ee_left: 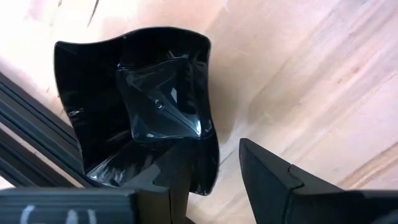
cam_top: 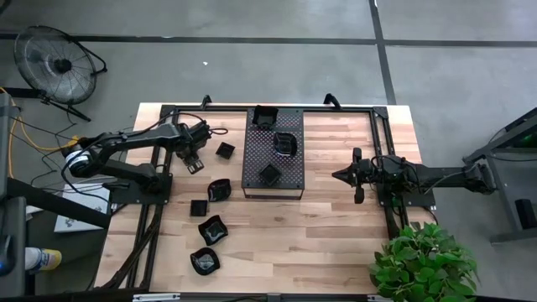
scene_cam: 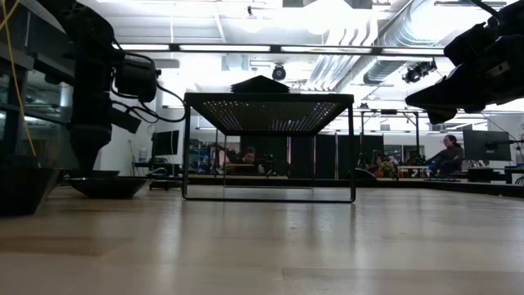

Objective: Pick & Place Mini shaped plates
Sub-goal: Stack the black distorted square plate on top of the other black distorted square plate on the shelf

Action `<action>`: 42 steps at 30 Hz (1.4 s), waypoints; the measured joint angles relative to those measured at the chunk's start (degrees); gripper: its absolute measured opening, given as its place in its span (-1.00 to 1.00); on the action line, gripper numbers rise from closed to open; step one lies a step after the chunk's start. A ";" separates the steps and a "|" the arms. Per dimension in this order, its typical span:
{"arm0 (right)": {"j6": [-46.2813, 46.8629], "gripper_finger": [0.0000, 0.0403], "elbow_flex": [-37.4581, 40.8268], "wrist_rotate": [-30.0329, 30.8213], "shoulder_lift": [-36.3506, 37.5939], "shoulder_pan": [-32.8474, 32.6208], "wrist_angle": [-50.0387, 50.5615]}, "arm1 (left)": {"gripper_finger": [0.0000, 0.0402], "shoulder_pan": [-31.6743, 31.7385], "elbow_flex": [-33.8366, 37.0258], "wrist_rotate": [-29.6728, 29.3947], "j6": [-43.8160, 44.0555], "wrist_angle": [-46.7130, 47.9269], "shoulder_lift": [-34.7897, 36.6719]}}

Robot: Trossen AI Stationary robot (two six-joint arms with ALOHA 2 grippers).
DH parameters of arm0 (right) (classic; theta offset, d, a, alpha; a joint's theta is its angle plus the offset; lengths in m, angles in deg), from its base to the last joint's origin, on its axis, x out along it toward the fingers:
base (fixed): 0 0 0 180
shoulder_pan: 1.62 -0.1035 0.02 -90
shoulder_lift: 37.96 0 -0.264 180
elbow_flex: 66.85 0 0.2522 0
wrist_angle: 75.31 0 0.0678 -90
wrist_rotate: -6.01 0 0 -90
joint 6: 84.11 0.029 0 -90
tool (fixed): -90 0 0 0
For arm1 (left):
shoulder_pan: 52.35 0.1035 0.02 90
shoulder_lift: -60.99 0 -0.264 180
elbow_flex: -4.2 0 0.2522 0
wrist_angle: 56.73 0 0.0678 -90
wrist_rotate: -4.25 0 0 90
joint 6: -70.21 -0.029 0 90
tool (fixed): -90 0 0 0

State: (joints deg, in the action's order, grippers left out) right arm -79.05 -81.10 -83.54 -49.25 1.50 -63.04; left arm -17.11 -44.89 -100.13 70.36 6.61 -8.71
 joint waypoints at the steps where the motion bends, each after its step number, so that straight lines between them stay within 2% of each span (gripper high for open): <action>1: 0.00 -0.94 0.00 0.00 0.00 0.01 -0.01 | -0.35 0.00 0.00 -0.13 0.00 0.01 0.01; 7: 0.00 -0.94 0.00 0.00 0.00 0.02 0.00 | -0.39 0.00 0.00 -0.15 0.00 0.11 -0.23; 16: 0.00 -0.94 0.00 0.00 0.00 0.02 0.00 | -0.73 0.00 0.04 -0.19 -1.20 -0.11 -1.76; 27: 0.00 -0.94 0.00 0.00 0.00 -0.01 -0.02 | -0.98 0.00 0.04 -0.98 -2.51 -0.13 -1.76; 42: 0.00 -0.94 0.00 0.00 0.02 0.00 -0.02 | -0.99 0.00 -1.41 -1.19 -3.09 0.47 -0.08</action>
State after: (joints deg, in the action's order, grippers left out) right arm -79.05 -81.10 -83.54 -49.23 1.51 -63.06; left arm -17.11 -46.30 -101.32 67.27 7.08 -8.79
